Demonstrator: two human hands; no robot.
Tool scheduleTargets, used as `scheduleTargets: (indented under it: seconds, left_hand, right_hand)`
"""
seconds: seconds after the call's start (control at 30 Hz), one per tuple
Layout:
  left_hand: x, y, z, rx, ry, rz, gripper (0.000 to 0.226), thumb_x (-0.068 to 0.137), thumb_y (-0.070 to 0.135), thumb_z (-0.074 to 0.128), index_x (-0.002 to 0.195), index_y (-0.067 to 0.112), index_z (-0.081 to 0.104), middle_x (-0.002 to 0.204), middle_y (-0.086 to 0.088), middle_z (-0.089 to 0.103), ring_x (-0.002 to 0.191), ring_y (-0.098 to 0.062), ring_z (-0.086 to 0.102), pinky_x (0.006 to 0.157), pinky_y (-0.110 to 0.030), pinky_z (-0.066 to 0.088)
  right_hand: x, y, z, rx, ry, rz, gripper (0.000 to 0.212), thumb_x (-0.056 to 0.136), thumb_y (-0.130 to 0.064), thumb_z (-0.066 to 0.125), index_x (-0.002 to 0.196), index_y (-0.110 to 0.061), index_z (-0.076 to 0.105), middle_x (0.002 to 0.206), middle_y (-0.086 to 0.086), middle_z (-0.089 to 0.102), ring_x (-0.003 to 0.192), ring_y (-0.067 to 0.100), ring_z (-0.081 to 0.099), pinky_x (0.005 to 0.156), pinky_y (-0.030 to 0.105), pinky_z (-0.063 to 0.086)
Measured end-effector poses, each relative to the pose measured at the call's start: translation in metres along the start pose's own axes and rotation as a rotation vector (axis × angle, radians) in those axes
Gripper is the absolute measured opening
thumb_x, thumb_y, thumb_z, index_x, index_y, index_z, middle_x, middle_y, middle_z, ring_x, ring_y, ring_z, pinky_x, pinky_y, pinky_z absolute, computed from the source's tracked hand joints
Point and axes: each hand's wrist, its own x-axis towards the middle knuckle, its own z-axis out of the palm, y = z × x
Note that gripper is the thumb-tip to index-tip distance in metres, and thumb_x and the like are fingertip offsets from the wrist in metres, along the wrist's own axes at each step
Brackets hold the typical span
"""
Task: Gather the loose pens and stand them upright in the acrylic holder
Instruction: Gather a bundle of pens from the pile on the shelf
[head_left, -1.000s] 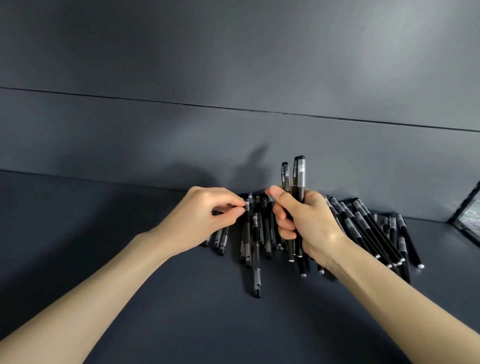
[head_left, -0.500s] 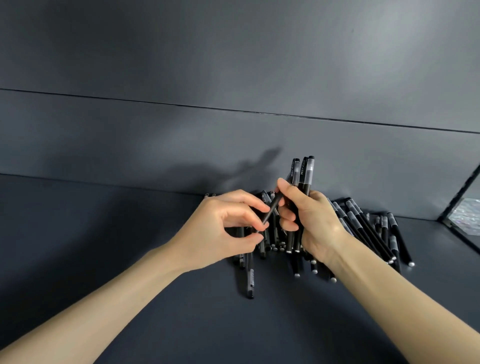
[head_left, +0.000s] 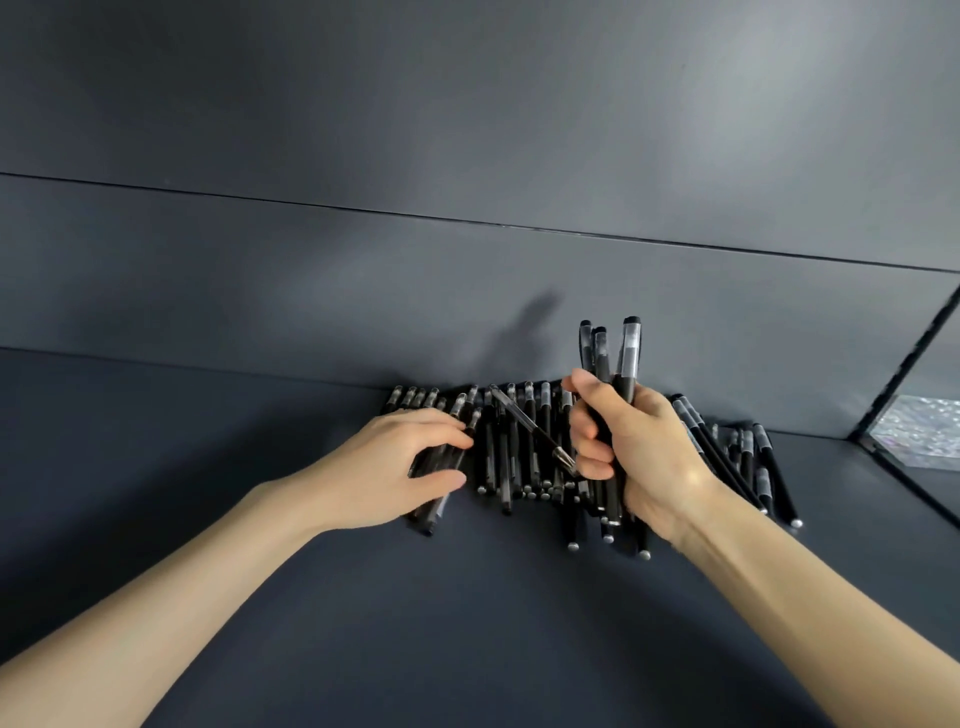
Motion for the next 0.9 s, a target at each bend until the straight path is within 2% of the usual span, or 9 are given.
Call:
scheduleTargets:
  seconds: [0.07,0.17,0.27,0.33,0.4,0.53,0.63,0.73,0.9]
  left_hand:
    - [0.0,-0.003,0.001,0.015,0.062,0.025,0.033,0.093,0.032,0.056,0.125,0.028,0.059,0.138,0.016,0.045,0.13,0.0,0.036,0.102,-0.005,0.017]
    - [0.001,-0.002,0.005,0.036,-0.008,0.032,0.049,0.088,0.053,0.049,0.133,0.031,0.052,0.146,0.02,0.035,0.137,0.002,0.022,0.11,-0.015,0.014]
    - [0.002,0.0,0.008,0.174,-0.082,0.028,0.081,0.075,0.074,0.022,0.139,0.03,0.044,0.153,0.02,0.022,0.141,0.002,0.009,0.11,-0.015,0.006]
    - [0.002,0.0,0.01,0.269,-0.073,0.028,0.091,0.072,0.075,0.007,0.141,0.027,0.043,0.154,0.017,0.021,0.142,-0.001,0.008,0.111,-0.019,0.008]
    - [0.001,0.003,0.012,0.32,-0.037,0.019,0.092,0.074,0.073,0.002,0.141,0.024,0.043,0.154,0.013,0.024,0.141,-0.004,0.011,0.113,-0.026,0.015]
    - [-0.001,0.013,0.016,0.322,0.03,0.048,0.088,0.076,0.069,0.002,0.143,0.026,0.039,0.153,0.012,0.026,0.139,-0.005,0.015,0.109,-0.026,0.016]
    - [0.0,0.018,0.018,0.322,-0.005,0.072,0.09,0.077,0.077,0.003,0.145,0.028,0.035,0.153,0.015,0.024,0.14,-0.003,0.014,0.108,-0.02,0.008]
    - [0.003,0.015,0.021,0.339,-0.002,0.07,0.09,0.072,0.071,-0.001,0.144,0.029,0.035,0.151,0.016,0.029,0.139,-0.004,0.019,0.108,-0.019,0.007]
    - [0.004,0.002,0.014,0.211,-0.054,0.064,0.088,0.064,0.079,0.019,0.136,0.036,0.046,0.145,0.021,0.035,0.133,0.0,0.024,0.104,-0.018,0.011]
  right_hand:
    - [0.0,-0.001,-0.003,-0.028,0.004,-0.011,0.017,0.092,-0.024,0.057,0.088,-0.009,0.049,0.051,-0.003,0.033,0.042,0.01,0.023,0.036,0.02,0.02]
    - [0.0,-0.002,-0.006,0.003,0.011,-0.002,0.033,0.091,-0.027,0.059,0.066,-0.016,0.04,0.052,-0.002,0.027,0.042,0.01,0.02,0.036,0.02,0.019]
    - [-0.002,-0.003,-0.008,0.023,0.01,0.009,0.037,0.091,-0.03,0.058,0.064,-0.018,0.036,0.052,-0.001,0.027,0.04,0.012,0.022,0.036,0.021,0.021]
    - [-0.002,-0.002,-0.008,0.024,0.015,0.014,0.038,0.091,-0.03,0.058,0.062,-0.018,0.036,0.051,0.0,0.029,0.04,0.012,0.024,0.036,0.021,0.023]
    - [-0.003,-0.001,-0.008,0.028,0.02,0.018,0.038,0.091,-0.029,0.058,0.061,-0.018,0.037,0.052,0.001,0.031,0.04,0.012,0.026,0.036,0.021,0.024]
    - [-0.004,-0.001,-0.008,0.036,0.025,0.017,0.034,0.092,-0.028,0.057,0.064,-0.016,0.04,0.052,0.001,0.034,0.04,0.012,0.027,0.036,0.021,0.026]
    - [-0.004,-0.002,-0.007,0.046,0.022,0.021,0.034,0.092,-0.027,0.057,0.065,-0.016,0.038,0.052,0.001,0.034,0.041,0.012,0.027,0.036,0.021,0.026]
    - [-0.005,-0.002,-0.004,0.055,-0.003,0.026,0.031,0.092,-0.026,0.056,0.068,-0.014,0.041,0.052,0.001,0.034,0.041,0.012,0.027,0.037,0.021,0.026]
    - [-0.008,0.0,0.002,0.059,-0.067,0.045,0.022,0.092,-0.025,0.056,0.078,-0.008,0.054,0.053,0.0,0.036,0.04,0.01,0.029,0.036,0.02,0.027]
